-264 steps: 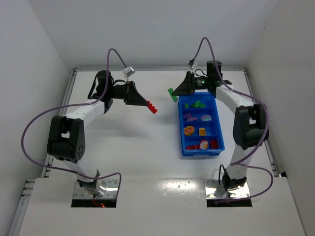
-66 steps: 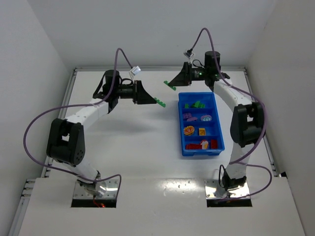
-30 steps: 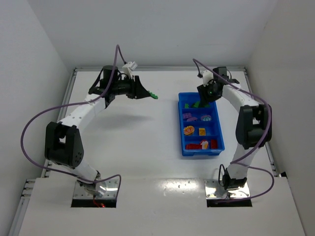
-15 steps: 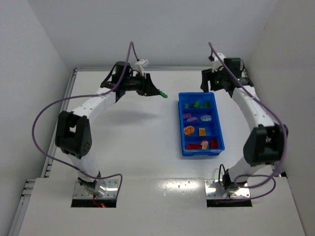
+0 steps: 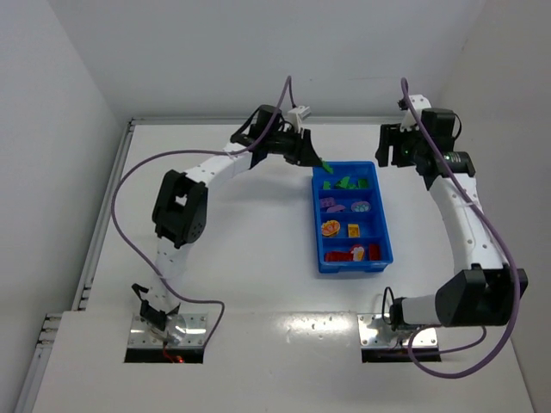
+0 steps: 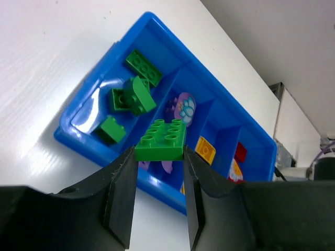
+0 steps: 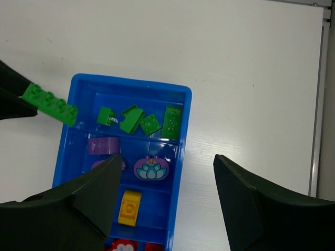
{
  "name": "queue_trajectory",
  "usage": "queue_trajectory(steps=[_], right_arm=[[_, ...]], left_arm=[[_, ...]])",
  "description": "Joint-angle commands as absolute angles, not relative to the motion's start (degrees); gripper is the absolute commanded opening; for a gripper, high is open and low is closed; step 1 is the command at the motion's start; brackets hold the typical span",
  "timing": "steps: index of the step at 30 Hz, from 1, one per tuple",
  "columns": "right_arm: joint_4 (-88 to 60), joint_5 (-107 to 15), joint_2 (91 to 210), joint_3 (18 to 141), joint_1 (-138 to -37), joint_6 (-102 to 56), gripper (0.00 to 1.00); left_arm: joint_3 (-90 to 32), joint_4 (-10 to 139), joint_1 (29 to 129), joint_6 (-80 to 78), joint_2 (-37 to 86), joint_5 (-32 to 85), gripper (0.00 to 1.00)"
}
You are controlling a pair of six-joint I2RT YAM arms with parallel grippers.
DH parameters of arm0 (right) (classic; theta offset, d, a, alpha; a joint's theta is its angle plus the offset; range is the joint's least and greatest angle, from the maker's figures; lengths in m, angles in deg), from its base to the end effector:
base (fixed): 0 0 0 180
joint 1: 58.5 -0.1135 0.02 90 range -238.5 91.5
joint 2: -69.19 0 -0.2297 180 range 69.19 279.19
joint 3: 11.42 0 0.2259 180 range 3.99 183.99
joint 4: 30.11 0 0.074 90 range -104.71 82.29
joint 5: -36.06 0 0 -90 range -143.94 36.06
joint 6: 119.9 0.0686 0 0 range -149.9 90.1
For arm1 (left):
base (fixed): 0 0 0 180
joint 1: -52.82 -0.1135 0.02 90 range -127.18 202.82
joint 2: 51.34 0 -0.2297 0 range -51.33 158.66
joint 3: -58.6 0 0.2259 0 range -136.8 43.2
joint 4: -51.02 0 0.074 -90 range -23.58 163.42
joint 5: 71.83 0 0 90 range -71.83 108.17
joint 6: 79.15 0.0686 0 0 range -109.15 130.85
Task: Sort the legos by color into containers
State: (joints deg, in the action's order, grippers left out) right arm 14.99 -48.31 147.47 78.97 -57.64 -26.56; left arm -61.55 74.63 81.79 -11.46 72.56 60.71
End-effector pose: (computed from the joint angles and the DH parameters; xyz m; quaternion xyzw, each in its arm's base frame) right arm 0.3136 0.0020 0.3083 0.0087 0.8780 0.0535 0.4756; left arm 0.4011 -0.2751 0.2321 0.2345 0.7838 -0.4890 0.3026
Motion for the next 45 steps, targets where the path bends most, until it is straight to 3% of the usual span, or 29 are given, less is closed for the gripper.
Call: queue_trajectory(steps=[1,8,14,15,17,18,19,20,22,29,36,41,45], right_arm=[[16.9,-48.8,144.3,79.1,-56.8,-25.2,0.71],[18.8,-49.9,143.1,79.7,-55.7,-25.2,0.71],[19.4,-49.9,143.1,80.2,-55.2,-25.2,0.71],[19.4,-49.9,143.7,80.2,-55.2,-25.2,0.71],[18.9,-49.3,144.4,80.2,-55.2,-25.2,0.71],[18.9,-49.3,144.4,80.2,-55.2,-25.2,0.72],[18.9,-49.3,144.4,80.2,-55.2,-25.2,0.72],[18.3,-48.8,145.1,80.2,-55.2,-25.2,0.72],[18.3,-48.8,145.7,80.2,-55.2,-25.2,0.72],[16.5,-39.7,149.2,83.3,-57.5,-27.0,0.72],[10.6,-27.1,159.1,88.8,-62.2,-24.6,0.8],[10.1,-27.2,167.1,95.6,-69.5,-24.1,0.88],[9.2,-35.2,173.9,100.5,-74.7,-19.1,0.93]], left_arm=[[-67.7,73.3,82.9,-12.5,75.4,60.1,0.07],[-75.7,75.8,83.9,-12.5,83.4,60.2,0.14],[-76.0,76.4,84.5,-12.0,84.7,60.7,0.42],[-76.0,76.4,84.5,-12.0,84.7,60.7,0.52],[-76.0,76.4,84.5,-11.5,84.7,60.7,0.63],[-76.0,76.4,84.5,-11.5,84.7,60.7,0.76],[-76.0,76.4,84.5,-11.5,84.2,60.2,0.79],[-76.0,76.4,84.5,-11.5,83.5,60.2,0.93],[-76.0,76.4,84.5,-10.9,82.6,59.6,1.0],[-73.2,77.4,80.8,-9.4,71.9,56.7,1.0],[-63.6,86.7,73.5,-2.9,59.9,46.2,1.0],[-54.6,90.2,67.2,-2.9,52.7,41.7,1.0],[-44.8,90.7,62.0,-2.9,47.2,39.1,1.0]])
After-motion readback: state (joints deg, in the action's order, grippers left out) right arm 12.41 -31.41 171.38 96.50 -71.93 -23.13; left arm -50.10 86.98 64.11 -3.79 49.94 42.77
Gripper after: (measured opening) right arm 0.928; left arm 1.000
